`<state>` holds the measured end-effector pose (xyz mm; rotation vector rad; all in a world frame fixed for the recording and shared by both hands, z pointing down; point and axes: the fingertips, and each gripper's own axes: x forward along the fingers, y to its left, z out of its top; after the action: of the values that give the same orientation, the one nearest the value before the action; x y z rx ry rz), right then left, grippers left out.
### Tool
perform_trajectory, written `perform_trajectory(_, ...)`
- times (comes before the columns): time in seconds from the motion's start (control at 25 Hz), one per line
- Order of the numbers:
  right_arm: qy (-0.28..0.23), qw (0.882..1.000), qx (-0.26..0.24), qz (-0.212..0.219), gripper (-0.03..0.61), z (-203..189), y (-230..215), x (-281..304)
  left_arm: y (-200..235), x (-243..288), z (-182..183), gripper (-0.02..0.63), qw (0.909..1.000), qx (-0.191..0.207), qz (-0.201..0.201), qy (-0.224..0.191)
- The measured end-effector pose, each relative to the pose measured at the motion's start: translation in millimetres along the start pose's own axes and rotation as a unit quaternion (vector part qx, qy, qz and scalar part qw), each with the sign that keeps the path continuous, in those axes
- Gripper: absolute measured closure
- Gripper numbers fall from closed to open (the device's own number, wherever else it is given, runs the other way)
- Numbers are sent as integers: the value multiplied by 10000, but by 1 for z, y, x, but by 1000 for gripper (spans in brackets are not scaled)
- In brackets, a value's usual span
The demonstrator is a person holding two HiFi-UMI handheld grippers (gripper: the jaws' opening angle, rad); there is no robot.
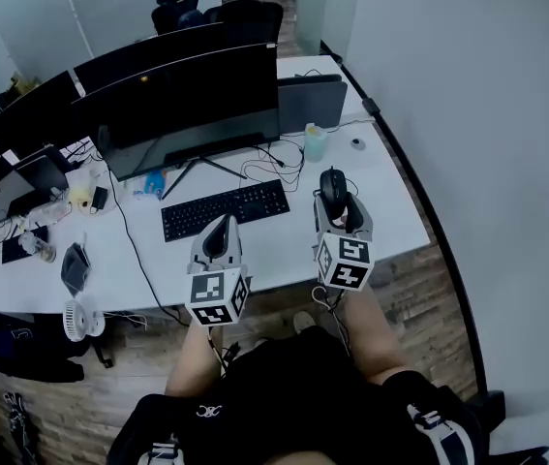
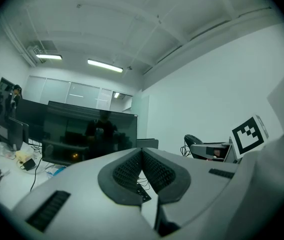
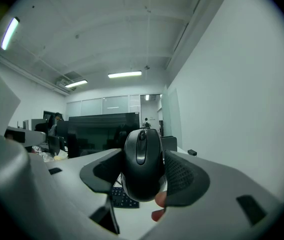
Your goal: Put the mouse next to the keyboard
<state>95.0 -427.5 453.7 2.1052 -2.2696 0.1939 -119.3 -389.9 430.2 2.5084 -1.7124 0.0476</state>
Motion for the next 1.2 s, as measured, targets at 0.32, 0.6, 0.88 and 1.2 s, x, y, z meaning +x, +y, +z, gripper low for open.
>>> perform_trajectory(0.32, 508, 9986, -52, 151, 298, -33, -28, 83, 14, 35, 9, 601, 9991, 69, 417, 13)
perform_trajectory(0.6, 990, 9942, -344, 252, 298, -80, -44, 157, 32, 69, 10, 601, 9962, 86, 860, 60)
perform_trajectory(0.88, 1550, 9859, -512, 372, 298, -137, -42, 210, 53, 84, 7, 601, 9919, -393, 1205, 59)
perform_trajectory(1.2, 2235, 9710, -587, 617, 298, -199, -24, 242, 75, 92, 2, 601, 9863, -167, 1630, 162)
